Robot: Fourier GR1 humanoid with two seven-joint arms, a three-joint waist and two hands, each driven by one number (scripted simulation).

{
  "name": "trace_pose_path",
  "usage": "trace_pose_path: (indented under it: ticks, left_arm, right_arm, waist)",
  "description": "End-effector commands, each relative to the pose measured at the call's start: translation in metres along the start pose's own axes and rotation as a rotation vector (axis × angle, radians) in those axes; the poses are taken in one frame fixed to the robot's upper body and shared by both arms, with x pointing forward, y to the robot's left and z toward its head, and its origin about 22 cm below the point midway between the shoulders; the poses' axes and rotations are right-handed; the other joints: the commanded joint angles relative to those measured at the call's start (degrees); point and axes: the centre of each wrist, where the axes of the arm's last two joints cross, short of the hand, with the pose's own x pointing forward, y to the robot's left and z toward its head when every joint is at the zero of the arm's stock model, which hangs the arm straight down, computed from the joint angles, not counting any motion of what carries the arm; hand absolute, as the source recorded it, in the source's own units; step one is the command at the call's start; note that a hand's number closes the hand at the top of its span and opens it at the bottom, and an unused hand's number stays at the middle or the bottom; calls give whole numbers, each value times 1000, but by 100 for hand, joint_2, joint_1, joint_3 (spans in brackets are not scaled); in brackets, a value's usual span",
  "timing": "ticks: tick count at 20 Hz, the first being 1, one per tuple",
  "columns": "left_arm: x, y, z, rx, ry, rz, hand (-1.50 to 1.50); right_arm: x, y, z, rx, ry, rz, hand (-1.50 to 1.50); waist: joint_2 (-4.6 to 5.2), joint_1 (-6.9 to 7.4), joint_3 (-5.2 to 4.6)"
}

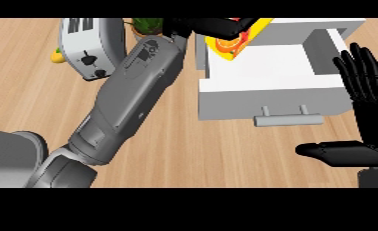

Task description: Pick up the cup, place it into the drawer and close the drawer

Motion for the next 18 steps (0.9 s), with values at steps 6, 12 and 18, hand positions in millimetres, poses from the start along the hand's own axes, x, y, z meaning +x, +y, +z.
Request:
trace_pose_path:
  ticks: [6,12,18]
  left_arm:
    - [-29,-12,11,-17,77,-53,150]
    - [-41,-16,15,-28,147,-178,150]
    - [-41,-23,15,-74,203,-261,-150]
  right_arm:
    - [-3,-2,-6,14,-16,8,-150]
    - [0,0,-6,35,-27,5,-150]
    - [1,5,-19,34,-6,-22,-150]
  waist:
    - [18,-127,2]
    - [43,-215,4]
    - [82,-295,4]
